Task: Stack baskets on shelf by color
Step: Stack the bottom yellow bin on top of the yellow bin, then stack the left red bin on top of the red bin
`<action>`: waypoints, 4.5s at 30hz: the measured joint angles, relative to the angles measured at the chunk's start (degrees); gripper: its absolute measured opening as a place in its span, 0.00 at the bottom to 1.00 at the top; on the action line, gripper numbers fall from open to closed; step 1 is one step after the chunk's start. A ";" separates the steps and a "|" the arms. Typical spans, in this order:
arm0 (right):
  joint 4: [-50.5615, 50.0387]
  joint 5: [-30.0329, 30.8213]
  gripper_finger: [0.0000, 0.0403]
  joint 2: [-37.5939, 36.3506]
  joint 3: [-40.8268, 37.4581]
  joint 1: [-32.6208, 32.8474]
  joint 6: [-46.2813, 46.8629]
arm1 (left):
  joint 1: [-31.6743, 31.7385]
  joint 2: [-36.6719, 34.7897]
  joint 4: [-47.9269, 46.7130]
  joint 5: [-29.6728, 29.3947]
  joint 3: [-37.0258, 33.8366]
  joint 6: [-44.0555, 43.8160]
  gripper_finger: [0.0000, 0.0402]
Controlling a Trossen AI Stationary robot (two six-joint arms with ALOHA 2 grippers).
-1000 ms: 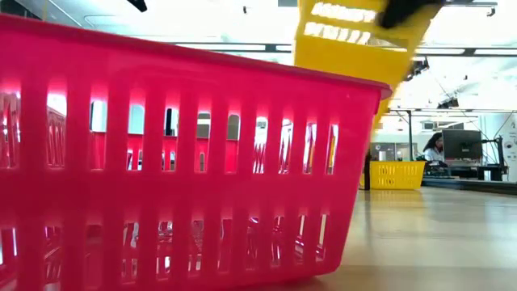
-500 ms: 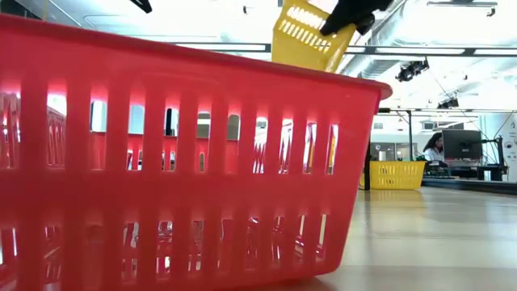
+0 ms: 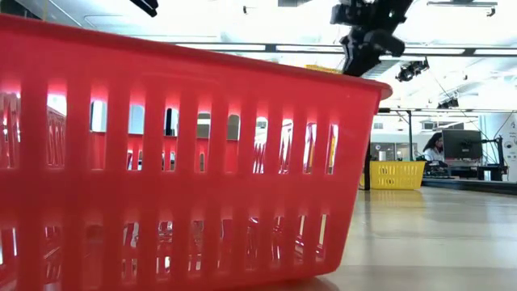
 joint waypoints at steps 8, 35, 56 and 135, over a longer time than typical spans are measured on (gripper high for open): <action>0.03 -6.92 0.00 2.35 -0.46 -9.06 -3.86 | 1.27 0.00 -0.04 -0.11 0.00 -0.25 0.34; 0.42 -5.85 0.00 11.91 -0.46 -11.00 -4.12 | 4.17 0.00 0.11 1.61 0.00 -0.25 0.34; -7.30 -5.28 0.32 11.87 6.05 -10.55 9.25 | 4.17 0.00 -4.46 8.63 0.00 0.39 0.34; -12.98 -3.31 0.32 11.82 22.07 0.73 38.50 | -9.15 6.58 32.71 30.94 -39.92 -0.15 0.02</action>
